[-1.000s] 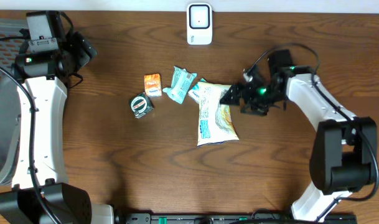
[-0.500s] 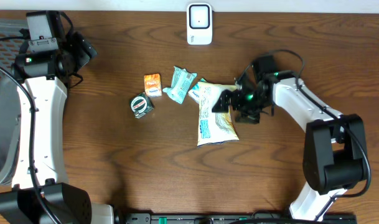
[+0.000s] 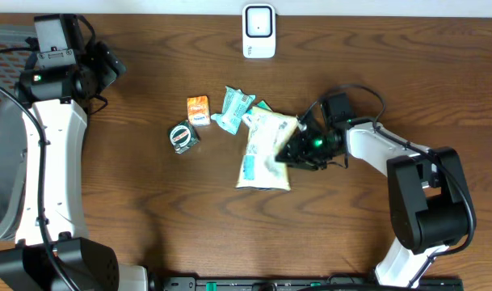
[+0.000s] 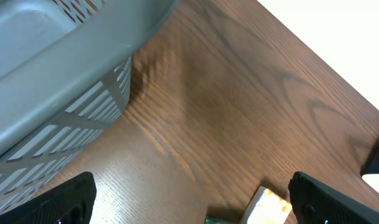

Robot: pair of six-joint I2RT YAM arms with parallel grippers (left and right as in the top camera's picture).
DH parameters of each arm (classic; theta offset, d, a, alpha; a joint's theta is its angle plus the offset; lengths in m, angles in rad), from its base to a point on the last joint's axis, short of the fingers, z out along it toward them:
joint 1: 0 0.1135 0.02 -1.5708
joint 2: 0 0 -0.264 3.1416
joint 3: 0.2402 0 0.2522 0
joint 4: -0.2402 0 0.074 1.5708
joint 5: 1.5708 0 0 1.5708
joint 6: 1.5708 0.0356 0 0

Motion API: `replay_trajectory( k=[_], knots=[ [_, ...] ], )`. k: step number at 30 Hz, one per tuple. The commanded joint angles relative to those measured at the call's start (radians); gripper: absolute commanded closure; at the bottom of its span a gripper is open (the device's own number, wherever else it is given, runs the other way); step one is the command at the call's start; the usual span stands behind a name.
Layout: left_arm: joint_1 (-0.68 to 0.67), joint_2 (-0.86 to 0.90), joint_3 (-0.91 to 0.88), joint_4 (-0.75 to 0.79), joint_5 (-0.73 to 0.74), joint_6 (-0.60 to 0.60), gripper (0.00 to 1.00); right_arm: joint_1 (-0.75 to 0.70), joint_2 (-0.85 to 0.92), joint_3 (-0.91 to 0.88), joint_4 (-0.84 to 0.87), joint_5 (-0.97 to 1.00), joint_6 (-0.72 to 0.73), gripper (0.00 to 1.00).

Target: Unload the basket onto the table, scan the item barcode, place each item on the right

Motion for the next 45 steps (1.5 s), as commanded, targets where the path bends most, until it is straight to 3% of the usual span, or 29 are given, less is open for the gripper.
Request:
replay_trajectory(
  k=[1,10,11,14,17,18,23,31,36,42,45],
  knots=[
    [0.000,0.001,0.016,-0.001,-0.013,-0.016,0.02,-0.001,0.009,-0.005,0.005,0.000,0.002,0.99],
    [0.000,0.001,0.016,-0.001,-0.013,-0.016,0.02,-0.074,-0.043,0.069,0.002,-0.071,-0.009,0.98],
    [0.000,0.001,0.016,-0.001,-0.013,-0.016,0.02,-0.075,-0.061,0.085,-0.016,-0.075,-0.009,0.90],
    [0.000,0.001,0.016,-0.001,-0.013,-0.016,0.02,-0.072,-0.111,0.130,-0.077,-0.047,-0.009,0.45],
    [0.000,0.001,0.016,-0.001,-0.013,-0.016,0.02,-0.050,-0.154,0.153,-0.139,0.040,0.021,0.08],
    [0.000,0.001,0.016,-0.001,-0.013,-0.016,0.02,-0.040,-0.158,0.152,-0.149,0.061,0.043,0.01],
    [0.000,0.001,0.016,-0.001,-0.013,-0.016,0.02,0.037,-0.133,0.146,-0.150,0.121,0.204,0.01],
    [0.000,0.001,0.016,-0.001,-0.013,-0.016,0.02,0.114,-0.014,0.146,-0.174,0.162,0.290,0.01],
    [0.000,0.001,0.016,-0.001,-0.013,-0.016,0.02,0.107,0.072,0.146,-0.135,0.136,0.289,0.04],
    [0.000,0.001,0.016,-0.001,-0.013,-0.016,0.02,0.098,0.122,0.147,-0.122,0.083,0.283,0.99],
    [0.000,0.001,0.016,-0.001,-0.013,-0.016,0.02,0.079,0.092,0.150,-0.123,0.086,0.259,0.99]
  ],
)
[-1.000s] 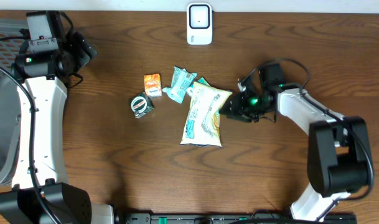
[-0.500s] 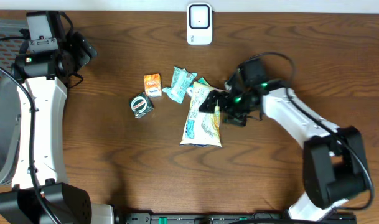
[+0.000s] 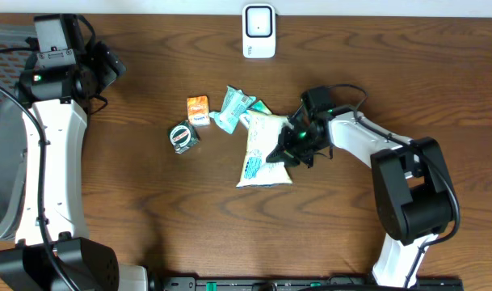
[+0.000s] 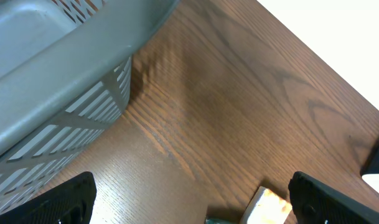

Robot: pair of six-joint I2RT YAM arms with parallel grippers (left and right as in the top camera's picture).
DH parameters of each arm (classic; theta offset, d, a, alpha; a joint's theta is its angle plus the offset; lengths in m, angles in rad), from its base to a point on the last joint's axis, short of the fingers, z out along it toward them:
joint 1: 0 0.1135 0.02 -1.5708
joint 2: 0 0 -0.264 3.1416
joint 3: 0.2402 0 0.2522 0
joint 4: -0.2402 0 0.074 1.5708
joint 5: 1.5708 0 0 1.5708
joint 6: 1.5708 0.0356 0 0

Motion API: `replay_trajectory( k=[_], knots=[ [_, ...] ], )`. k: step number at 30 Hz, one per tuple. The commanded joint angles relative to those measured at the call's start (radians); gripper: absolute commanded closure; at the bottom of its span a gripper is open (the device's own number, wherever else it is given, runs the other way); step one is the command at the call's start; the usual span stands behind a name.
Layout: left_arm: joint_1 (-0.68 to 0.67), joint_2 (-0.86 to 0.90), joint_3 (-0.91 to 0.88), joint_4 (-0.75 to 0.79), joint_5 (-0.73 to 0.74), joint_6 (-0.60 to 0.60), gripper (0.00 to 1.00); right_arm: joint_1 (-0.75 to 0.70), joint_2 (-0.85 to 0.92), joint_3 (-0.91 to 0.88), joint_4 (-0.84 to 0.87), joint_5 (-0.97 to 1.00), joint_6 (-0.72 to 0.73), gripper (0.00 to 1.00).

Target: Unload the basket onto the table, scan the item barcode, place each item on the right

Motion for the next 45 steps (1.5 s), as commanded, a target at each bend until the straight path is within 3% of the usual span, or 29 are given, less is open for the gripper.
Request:
replay_trajectory(
  k=[1,5,9,14,20,27,45],
  knots=[
    [0.000,0.001,0.016,-0.001,-0.013,-0.016,0.02,-0.014,0.001,-0.008,-0.002,0.071,-0.030,0.99],
    [0.000,0.001,0.016,-0.001,-0.013,-0.016,0.02,-0.056,-0.137,0.018,-0.001,0.142,-0.141,0.99],
    [0.000,0.001,0.016,-0.001,-0.013,-0.016,0.02,-0.072,-0.253,0.057,0.016,0.156,-0.361,0.99],
    [0.000,0.001,0.016,-0.001,-0.013,-0.016,0.02,-0.074,-0.373,0.073,0.146,0.155,-0.543,0.99],
    [0.000,0.001,0.016,-0.001,-0.013,-0.016,0.02,-0.035,-0.397,0.072,0.360,0.065,-0.666,0.99],
    [0.000,0.001,0.016,-0.001,-0.013,-0.016,0.02,0.072,-0.397,0.072,0.419,0.079,-0.866,0.99],
    [0.000,0.001,0.016,-0.001,-0.013,-0.016,0.02,0.126,-0.397,0.072,0.411,0.281,-0.811,0.99]
  ],
)
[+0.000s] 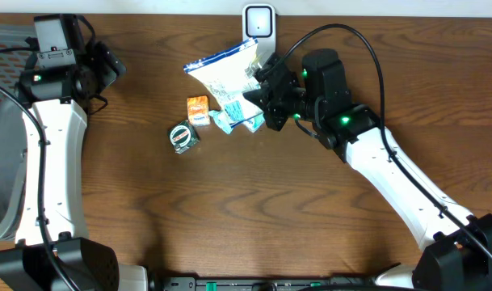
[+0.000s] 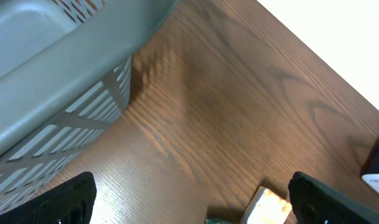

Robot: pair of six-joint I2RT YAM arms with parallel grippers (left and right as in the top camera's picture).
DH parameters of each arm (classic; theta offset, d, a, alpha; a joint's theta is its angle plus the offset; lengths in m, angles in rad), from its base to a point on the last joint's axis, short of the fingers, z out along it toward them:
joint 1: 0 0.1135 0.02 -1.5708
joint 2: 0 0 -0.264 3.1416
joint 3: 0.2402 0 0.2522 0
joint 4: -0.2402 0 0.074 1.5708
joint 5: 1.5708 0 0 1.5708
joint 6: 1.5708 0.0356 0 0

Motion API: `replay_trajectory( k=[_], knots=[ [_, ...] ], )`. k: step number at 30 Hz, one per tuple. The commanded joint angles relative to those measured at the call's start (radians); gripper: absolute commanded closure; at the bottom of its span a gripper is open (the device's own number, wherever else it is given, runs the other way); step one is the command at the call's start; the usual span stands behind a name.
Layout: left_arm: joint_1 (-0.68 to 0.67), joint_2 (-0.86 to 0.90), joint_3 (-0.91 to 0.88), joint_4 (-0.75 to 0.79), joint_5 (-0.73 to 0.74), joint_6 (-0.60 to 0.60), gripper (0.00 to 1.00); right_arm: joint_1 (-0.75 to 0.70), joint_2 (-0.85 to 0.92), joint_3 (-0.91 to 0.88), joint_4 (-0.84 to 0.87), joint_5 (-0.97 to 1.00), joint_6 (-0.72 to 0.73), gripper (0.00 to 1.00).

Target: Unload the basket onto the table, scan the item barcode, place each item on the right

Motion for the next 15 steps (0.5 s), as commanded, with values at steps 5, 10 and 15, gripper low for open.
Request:
replay_trajectory(
  k=[5,10,15],
  knots=[
    [0.000,0.001,0.016,-0.001,-0.013,-0.016,0.02,-0.014,-0.006,0.012,-0.024,0.202,0.034,0.99],
    [0.000,0.001,0.016,-0.001,-0.013,-0.016,0.02,-0.041,-0.001,0.012,-0.093,0.615,0.048,0.99],
    [0.000,0.001,0.016,-0.001,-0.013,-0.016,0.02,-0.047,0.042,0.011,-0.144,1.145,0.048,0.99]
  ],
)
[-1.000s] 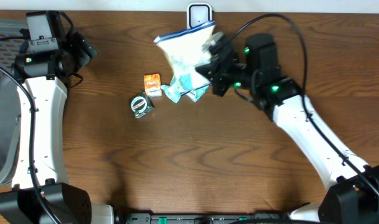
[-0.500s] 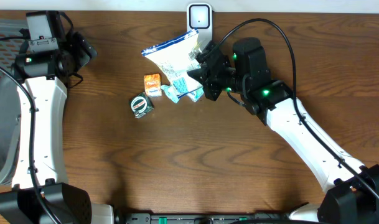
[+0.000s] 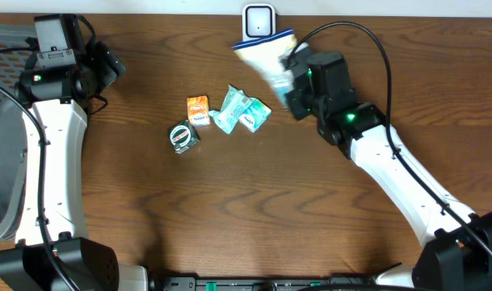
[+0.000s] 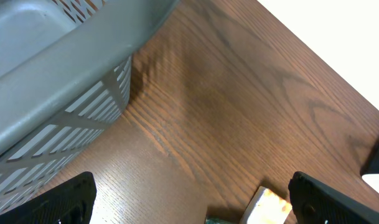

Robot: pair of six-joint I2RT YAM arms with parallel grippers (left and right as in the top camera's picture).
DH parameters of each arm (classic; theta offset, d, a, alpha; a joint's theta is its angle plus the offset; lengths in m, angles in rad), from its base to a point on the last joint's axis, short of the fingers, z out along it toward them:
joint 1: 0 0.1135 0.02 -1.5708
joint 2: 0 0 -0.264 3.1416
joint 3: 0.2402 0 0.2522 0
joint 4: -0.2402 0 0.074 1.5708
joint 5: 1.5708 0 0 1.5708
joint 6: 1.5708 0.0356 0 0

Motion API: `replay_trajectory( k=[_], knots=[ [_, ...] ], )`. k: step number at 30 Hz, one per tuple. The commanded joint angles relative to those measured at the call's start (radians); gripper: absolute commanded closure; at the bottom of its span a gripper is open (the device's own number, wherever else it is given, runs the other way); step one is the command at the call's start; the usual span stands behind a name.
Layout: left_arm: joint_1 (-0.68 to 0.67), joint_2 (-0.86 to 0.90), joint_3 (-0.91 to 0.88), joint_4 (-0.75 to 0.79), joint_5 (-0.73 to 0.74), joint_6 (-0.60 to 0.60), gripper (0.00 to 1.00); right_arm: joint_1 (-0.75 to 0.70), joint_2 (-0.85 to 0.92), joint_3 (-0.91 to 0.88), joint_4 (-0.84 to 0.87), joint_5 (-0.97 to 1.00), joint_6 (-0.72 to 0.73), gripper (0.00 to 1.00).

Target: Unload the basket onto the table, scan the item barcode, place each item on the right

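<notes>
A white and blue snack bag (image 3: 263, 55) hangs in the air just below the white scanner (image 3: 259, 28) at the table's back edge, partly covering the scanner's lower part. My right gripper (image 3: 286, 74) is shut on the bag's right side. My left gripper (image 4: 189, 208) is open wide over bare wood at the far left, holding nothing. Its black fingertips (image 4: 65, 200) show at the bottom corners of the left wrist view. In the overhead view the left gripper (image 3: 108, 66) sits far from the bag.
On the table lie an orange box (image 3: 198, 109), two teal packets (image 3: 234, 109), and a round green item (image 3: 182, 136). The orange box (image 4: 269, 205) peeks in low in the left wrist view. A grey slotted basket (image 4: 52, 74) stands at the left edge.
The bag, held by my right gripper, has moved right from left of the scanner to right in front of it. It now looks narrower from above. The left arm has not moved.
The bag first lay on the table among the items with my right gripper at its right edge. Then the gripper was over the bag's right side. Later the bag was up in the air left of the scanner, and now it is before the scanner.
</notes>
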Motion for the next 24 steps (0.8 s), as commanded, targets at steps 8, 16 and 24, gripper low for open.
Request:
replay_trajectory(
  k=[8,16,24],
  knots=[
    [0.000,0.001,0.016,-0.001,-0.013,-0.016,0.02,-0.001,0.270,0.011,-0.018,0.787,0.018,0.98],
    [0.000,0.001,0.016,-0.001,-0.013,-0.016,0.02,0.086,0.365,0.011,-0.012,0.818,0.023,0.89],
    [0.000,0.001,0.016,-0.001,-0.013,-0.016,0.02,0.196,0.270,0.013,-0.061,0.598,0.186,0.53]
  ],
)
